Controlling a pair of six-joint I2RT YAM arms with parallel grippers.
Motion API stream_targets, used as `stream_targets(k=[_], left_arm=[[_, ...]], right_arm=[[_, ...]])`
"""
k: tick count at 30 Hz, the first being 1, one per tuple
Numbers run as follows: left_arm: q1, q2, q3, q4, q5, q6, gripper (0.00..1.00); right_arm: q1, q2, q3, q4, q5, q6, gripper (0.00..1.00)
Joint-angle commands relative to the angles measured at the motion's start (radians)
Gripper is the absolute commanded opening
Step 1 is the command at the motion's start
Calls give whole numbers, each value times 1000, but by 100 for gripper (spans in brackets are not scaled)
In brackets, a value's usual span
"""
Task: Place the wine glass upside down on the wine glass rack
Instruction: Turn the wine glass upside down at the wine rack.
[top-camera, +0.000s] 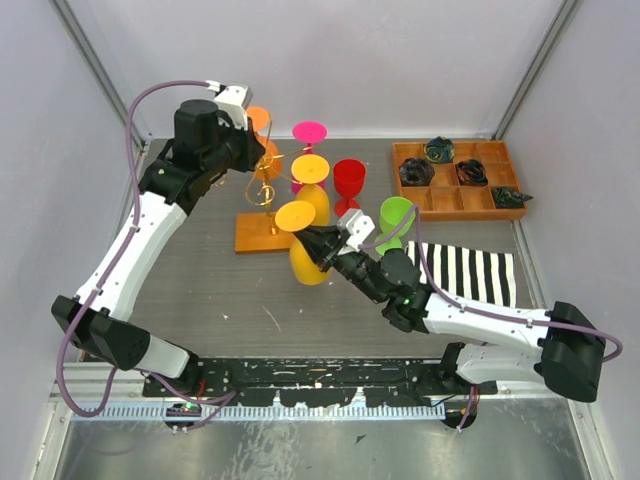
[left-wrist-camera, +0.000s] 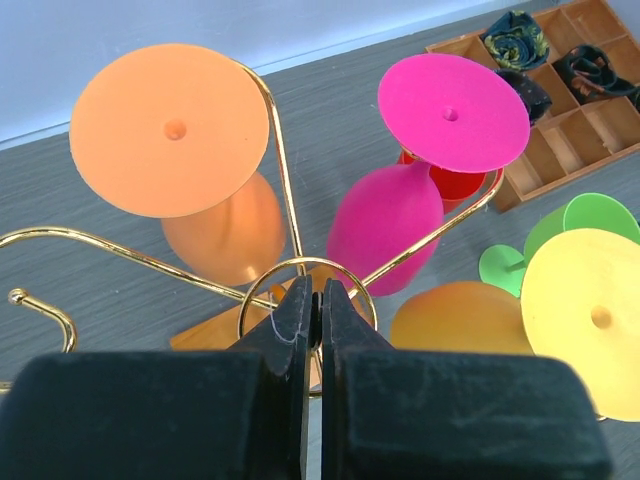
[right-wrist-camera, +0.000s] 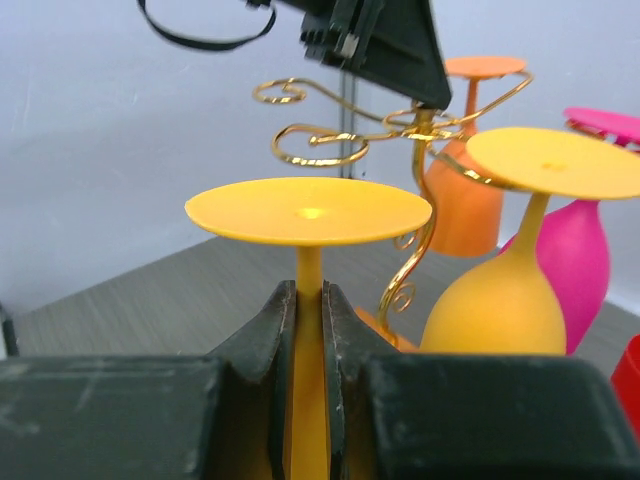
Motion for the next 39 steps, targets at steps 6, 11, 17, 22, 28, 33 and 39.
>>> stream_targets(k=[6, 11, 17, 22, 28, 33, 39], left_arm=[[52, -20, -38, -7, 61, -53, 0], [56, -19, -38, -12, 76, -52, 0], [57, -18, -40, -13, 81, -52, 0], [56, -15, -40, -16, 80, -49, 0], [57, -19, -42, -18, 73, -44, 0], [56, -20, -42, -19, 72, -42, 0], [56, -25, -45, -20, 71, -41, 0]], right_arm=[[-2, 70, 105, 194, 85, -92, 1], [-25, 136, 162, 196, 24, -97, 1], [-53, 197, 181, 228, -5, -82, 1], [-74, 216, 176, 268, 4, -65, 1], [-88, 251, 202, 256, -7, -61, 1], [-104, 286, 228, 256, -30, -44, 1], [-117, 334, 259, 252, -55, -31, 1]])
